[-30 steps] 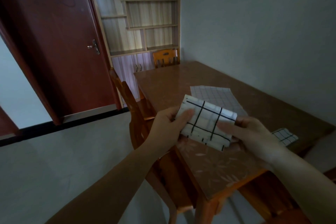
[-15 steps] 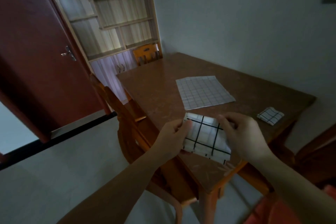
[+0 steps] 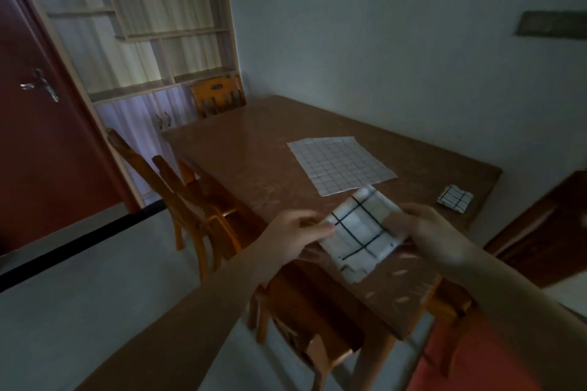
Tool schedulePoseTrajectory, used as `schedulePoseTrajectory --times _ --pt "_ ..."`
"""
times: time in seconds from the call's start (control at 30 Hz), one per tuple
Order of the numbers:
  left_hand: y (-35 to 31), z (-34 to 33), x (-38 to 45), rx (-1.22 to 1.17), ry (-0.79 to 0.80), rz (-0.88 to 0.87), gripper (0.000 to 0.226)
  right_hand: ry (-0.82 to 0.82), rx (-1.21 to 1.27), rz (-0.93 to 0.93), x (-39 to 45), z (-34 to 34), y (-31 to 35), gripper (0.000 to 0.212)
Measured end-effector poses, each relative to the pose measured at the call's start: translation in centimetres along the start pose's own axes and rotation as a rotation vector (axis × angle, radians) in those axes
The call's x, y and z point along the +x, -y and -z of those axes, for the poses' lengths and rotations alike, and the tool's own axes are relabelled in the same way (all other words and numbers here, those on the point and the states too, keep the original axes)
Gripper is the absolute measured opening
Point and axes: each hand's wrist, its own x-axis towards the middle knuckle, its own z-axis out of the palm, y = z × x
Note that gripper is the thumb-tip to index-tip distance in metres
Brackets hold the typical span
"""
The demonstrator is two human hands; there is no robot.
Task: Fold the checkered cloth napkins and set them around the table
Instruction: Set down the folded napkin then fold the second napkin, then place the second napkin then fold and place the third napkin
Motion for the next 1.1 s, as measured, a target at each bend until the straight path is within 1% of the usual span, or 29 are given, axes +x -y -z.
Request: schedulePoseTrajectory --times 0.07,0.1,0.13,0.2,0.27,0.33,0.43,0.5,0.53,0.57,0.6,0.63,0.77,0.87,0.93,1.03,1.1 --pt "0.1 1.7 0.4 -0.052 -0.035 -0.032 0.006 -0.031 0.261 -0.1 0.6 -2.6 0.2 0.023" --pt "0.2 2.3 0.9 -0.092 -0.063 -0.036 0.005 -0.026 0.294 -0.145 0.8 -3.8 -0.1 0.023" --pt "0.4 2.6 1.5 -0.119 -0.088 -0.036 0.004 -0.03 0.273 -0.171 1.1 -4.9 -0.6 0.02" --pt "1.0 2.9 3.2 -0.116 -0.095 -0.029 0.005 -0.111 0.236 -0.19 1.8 -6.4 -1.6 0.012" --pt "1.7 3.0 4.7 -0.08 -0.043 -0.004 0.003 -0.261 0.229 -0.168 2.9 -6.7 -2.4 0.01" --pt "2.2 2.8 6.0 -0.072 0.018 0.043 0.003 -0.375 0.151 -0.137 4.1 -6.2 -3.2 0.009" --pt "3.8 3.3 8.0 0.008 0.039 0.141 0.008 -0.43 0.055 -0.128 6.2 -6.1 -5.3 0.011" --pt "5.0 4.0 9.5 0.063 0.032 0.197 0.003 -0.455 0.066 -0.161 7.4 -6.6 -7.1 0.013" --pt "5.7 4.3 10.3 0.093 0.033 0.211 0.012 -0.464 0.081 -0.181 8.0 -6.9 -7.9 0.013" --pt "6.4 4.6 11.3 0.12 0.037 0.229 0.025 -0.477 0.098 -0.205 8.4 -7.2 -8.8 0.011" --pt "7.0 4.7 12.1 0.139 0.044 0.25 0.033 -0.502 0.119 -0.233 8.8 -7.4 -9.5 0.008" --pt "7.6 4.8 12.8 0.164 0.06 0.259 0.036 -0.533 0.131 -0.26 9.1 -7.6 -10.2 0.008" --pt "10.3 4.3 16.1 0.315 0.144 0.256 0.038 -0.638 0.066 -0.331 10.7 -7.9 -13.0 0.017" --pt "12.4 4.1 18.6 0.364 0.216 0.251 0.041 -0.723 0.009 -0.386 12.6 -8.1 -15.1 0.012" --pt "14.1 4.1 20.5 0.415 0.246 0.216 0.042 -0.779 -0.004 -0.442 14.0 -8.4 -16.6 0.012" --pt "16.8 4.3 23.6 0.558 0.304 0.116 0.043 -0.839 -0.019 -0.551 16.4 -9.2 -18.8 0.014" --pt "18.6 4.5 25.5 0.608 0.333 0.098 0.043 -0.874 -0.034 -0.627 18.2 -9.9 -20.1 0.012"
